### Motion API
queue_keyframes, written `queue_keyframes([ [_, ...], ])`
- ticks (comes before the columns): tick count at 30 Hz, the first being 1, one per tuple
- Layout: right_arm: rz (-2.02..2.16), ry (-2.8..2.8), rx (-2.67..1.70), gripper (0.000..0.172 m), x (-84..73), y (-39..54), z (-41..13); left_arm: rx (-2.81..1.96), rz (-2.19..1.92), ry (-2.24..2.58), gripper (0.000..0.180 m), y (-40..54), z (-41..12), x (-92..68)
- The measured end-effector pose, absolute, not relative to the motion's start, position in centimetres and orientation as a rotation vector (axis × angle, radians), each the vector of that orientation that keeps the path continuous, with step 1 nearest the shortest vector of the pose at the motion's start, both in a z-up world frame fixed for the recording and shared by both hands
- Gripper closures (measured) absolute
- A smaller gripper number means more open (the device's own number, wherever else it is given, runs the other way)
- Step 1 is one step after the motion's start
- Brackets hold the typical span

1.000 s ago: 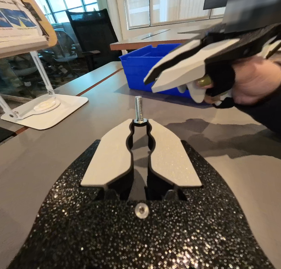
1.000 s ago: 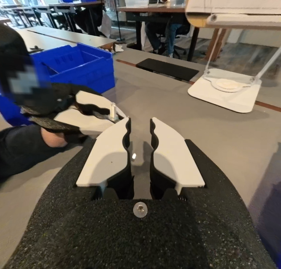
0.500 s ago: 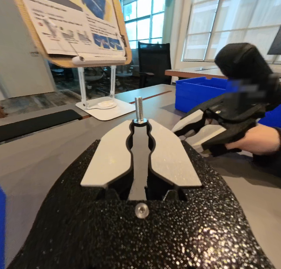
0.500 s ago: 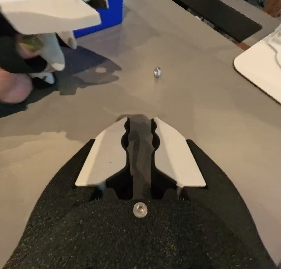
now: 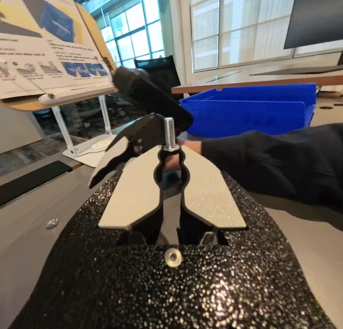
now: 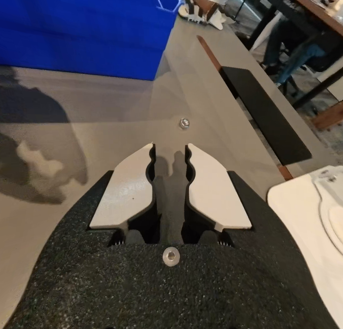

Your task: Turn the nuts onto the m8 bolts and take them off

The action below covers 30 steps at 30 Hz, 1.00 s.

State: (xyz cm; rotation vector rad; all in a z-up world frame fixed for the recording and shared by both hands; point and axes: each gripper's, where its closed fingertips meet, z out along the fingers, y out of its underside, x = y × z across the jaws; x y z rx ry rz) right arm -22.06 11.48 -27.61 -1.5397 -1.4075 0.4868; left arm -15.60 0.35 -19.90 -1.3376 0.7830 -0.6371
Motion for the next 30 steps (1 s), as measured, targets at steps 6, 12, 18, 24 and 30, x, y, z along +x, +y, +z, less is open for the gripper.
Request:
queue_keyframes([
  [6,0.527,-1.464,-1.572,0.145,-24.5,14.7,-28.3,-1.324,-0.615,0.831,0.166,0.1,-20.1,-14.9],
  [12,0.582,-1.572,-1.688,0.14,-25.8,16.6,-30.3,-1.354,-0.683,0.747,0.166,0.9,-19.9,-16.0],
  [18,0.594,-1.628,-1.717,0.143,-26.3,17.5,-30.9,-1.369,-0.718,0.711,0.166,1.2,-19.9,-16.4],
  [24,0.617,-1.649,-1.713,0.149,-26.8,17.8,-31.0,-1.376,-0.726,0.707,0.166,1.3,-20.0,-16.5],
  [30,0.605,-1.677,-1.652,0.157,-26.1,17.1,-29.8,-1.363,-0.744,0.71,0.166,1.2,-19.9,-16.6],
])
